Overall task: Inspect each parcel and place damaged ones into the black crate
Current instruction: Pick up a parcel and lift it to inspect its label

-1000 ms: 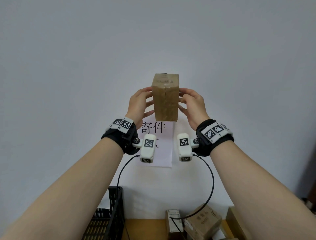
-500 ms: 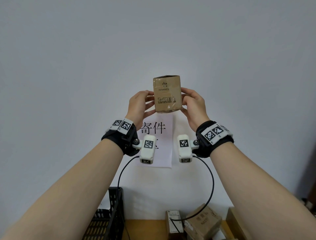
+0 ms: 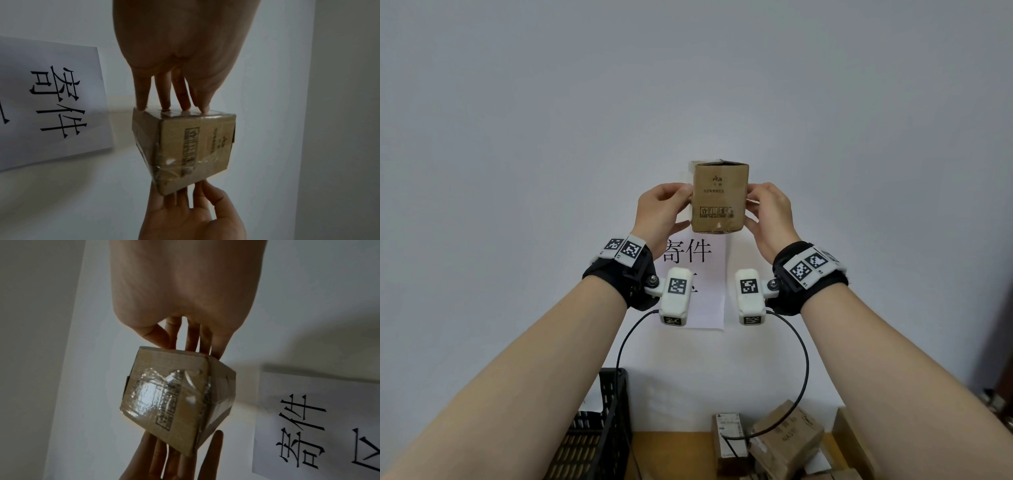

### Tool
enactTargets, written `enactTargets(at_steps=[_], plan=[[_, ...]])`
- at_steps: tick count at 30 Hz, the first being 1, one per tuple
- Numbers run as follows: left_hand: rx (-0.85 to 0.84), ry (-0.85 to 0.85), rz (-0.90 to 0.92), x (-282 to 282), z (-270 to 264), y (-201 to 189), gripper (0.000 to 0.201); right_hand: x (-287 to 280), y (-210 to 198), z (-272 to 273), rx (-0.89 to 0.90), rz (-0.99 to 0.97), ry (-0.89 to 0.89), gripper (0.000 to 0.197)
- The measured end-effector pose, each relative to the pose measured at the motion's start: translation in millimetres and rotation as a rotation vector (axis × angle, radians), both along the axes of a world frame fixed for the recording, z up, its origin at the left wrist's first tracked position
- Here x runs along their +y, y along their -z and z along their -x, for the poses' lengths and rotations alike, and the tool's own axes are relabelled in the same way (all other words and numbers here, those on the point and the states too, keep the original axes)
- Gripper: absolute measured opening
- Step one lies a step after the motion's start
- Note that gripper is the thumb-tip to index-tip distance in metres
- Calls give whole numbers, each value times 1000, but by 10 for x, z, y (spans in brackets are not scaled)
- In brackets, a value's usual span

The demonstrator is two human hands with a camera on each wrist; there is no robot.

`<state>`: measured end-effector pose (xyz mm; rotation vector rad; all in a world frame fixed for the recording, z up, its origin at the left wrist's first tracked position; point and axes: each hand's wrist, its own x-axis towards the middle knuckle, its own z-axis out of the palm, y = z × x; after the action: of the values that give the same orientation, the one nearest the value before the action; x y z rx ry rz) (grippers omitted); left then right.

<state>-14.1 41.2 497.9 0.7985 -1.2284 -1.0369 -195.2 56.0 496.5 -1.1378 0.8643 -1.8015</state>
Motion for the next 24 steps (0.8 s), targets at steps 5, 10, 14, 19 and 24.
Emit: enactTargets(at_steps=[5,10,14,19,24], plan=[[36,15,-159,86,15,-66,77,-17,54,10,-58,-31,-49,42],[77,34,-303,62,-23,19,112,28,129,3,-90,-89,-100,44],[-17,96,-360,73,-28,166,81,58,228,-12,-51,-179,-145,50],[-80,77,-347,26,-43,503,79,41,599,56,208,-398,-220,69],[-138,54,-426,-4,-37,1078,94,35,1130,45,287,-534,-275,51]])
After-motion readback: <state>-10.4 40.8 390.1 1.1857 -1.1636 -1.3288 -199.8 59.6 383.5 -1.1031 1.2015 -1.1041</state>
